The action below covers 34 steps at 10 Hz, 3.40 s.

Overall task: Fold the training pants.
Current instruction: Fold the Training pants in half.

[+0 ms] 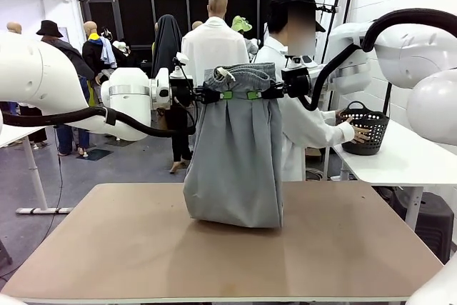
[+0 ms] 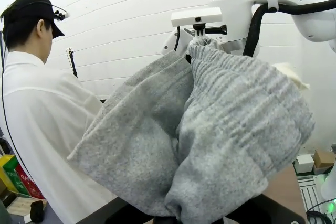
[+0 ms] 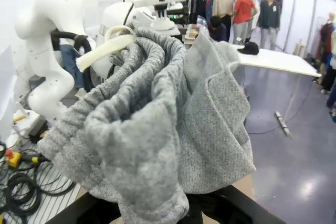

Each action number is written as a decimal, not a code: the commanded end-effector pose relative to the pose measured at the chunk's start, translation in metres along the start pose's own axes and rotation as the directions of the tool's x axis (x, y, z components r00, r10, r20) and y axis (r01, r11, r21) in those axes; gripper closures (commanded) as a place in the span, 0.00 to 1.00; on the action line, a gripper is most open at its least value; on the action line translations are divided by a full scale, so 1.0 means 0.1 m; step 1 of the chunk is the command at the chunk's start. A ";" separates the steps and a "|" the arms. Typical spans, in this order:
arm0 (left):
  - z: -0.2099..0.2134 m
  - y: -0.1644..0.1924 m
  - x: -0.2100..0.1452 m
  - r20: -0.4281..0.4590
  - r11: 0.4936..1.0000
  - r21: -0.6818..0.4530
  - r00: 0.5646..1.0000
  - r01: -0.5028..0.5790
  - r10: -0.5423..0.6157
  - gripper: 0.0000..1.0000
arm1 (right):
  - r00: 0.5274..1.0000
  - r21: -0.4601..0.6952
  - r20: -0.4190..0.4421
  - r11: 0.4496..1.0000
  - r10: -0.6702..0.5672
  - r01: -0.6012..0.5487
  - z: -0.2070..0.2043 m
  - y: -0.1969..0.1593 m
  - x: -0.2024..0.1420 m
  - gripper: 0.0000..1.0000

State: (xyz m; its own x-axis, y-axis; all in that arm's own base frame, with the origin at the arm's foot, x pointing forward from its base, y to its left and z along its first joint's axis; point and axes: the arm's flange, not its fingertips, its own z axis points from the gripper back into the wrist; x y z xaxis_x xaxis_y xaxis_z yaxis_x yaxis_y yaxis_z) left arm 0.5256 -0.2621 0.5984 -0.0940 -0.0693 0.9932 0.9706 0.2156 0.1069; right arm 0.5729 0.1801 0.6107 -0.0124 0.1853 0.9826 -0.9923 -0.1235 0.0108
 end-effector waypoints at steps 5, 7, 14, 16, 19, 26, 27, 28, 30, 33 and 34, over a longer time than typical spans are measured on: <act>-0.16 0.58 0.36 -0.092 0.994 0.087 0.994 0.065 -0.057 1.00 | 0.994 0.055 -0.110 0.998 0.024 -0.018 -0.15 -0.81 0.38 1.00; 0.01 0.76 0.21 -0.078 0.987 0.155 0.996 0.045 -0.033 1.00 | 0.993 0.057 -0.119 0.998 0.021 -0.014 -0.21 -0.98 0.37 1.00; 0.52 0.84 -0.31 0.020 0.986 0.093 0.990 -0.142 0.140 1.00 | 0.994 0.136 -0.012 0.985 -0.105 0.106 -0.15 -1.07 -0.15 1.00; 0.53 0.66 -0.35 -0.022 0.971 0.038 0.971 -0.235 0.236 1.00 | 0.982 0.179 0.024 0.967 -0.189 0.182 -0.22 -0.99 -0.26 1.00; 0.60 0.40 -0.37 -0.090 0.938 -0.003 0.935 -0.346 0.344 1.00 | 0.948 0.220 0.049 0.930 -0.313 0.296 -0.31 -0.76 -0.35 1.00; 0.77 -0.16 -1.00 -0.040 0.866 -0.041 0.867 -0.498 0.497 1.00 | 0.886 0.230 0.084 0.874 -0.456 0.428 -0.57 -0.16 -1.04 1.00; 0.78 -0.20 -1.04 -0.031 0.862 -0.036 0.862 -0.506 0.505 1.00 | 0.876 0.241 0.091 0.864 -0.474 0.442 -0.59 -0.15 -1.12 1.00; 0.79 -0.23 -1.02 -0.027 0.862 -0.050 0.863 -0.504 0.504 1.00 | 0.873 0.241 0.082 0.860 -0.480 0.450 -0.61 -0.18 -1.12 1.00; 0.61 -0.21 -1.08 -0.066 0.850 -0.051 0.851 -0.524 0.521 1.00 | 0.882 0.249 0.035 0.858 -0.471 0.448 -0.71 -0.24 -1.13 1.00; 0.61 -0.21 -1.08 -0.066 0.850 -0.051 0.851 -0.524 0.521 1.00 | 0.882 0.249 0.035 0.858 -0.471 0.448 -0.71 -0.24 -1.13 1.00; 0.60 -0.22 -1.09 -0.070 0.851 -0.052 0.852 -0.522 0.519 1.00 | 0.876 0.252 0.035 0.853 -0.480 0.457 -0.76 -0.22 -1.18 1.00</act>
State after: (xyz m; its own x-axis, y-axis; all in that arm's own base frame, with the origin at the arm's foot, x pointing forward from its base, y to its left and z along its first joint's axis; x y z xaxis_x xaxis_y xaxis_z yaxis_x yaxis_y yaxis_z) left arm 0.5011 -0.2008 0.4908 0.4392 -0.0155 0.8983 0.8867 0.1684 -0.4306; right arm 0.5865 0.2349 0.4791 0.4713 0.1885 0.8616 -0.8201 -0.2657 0.5068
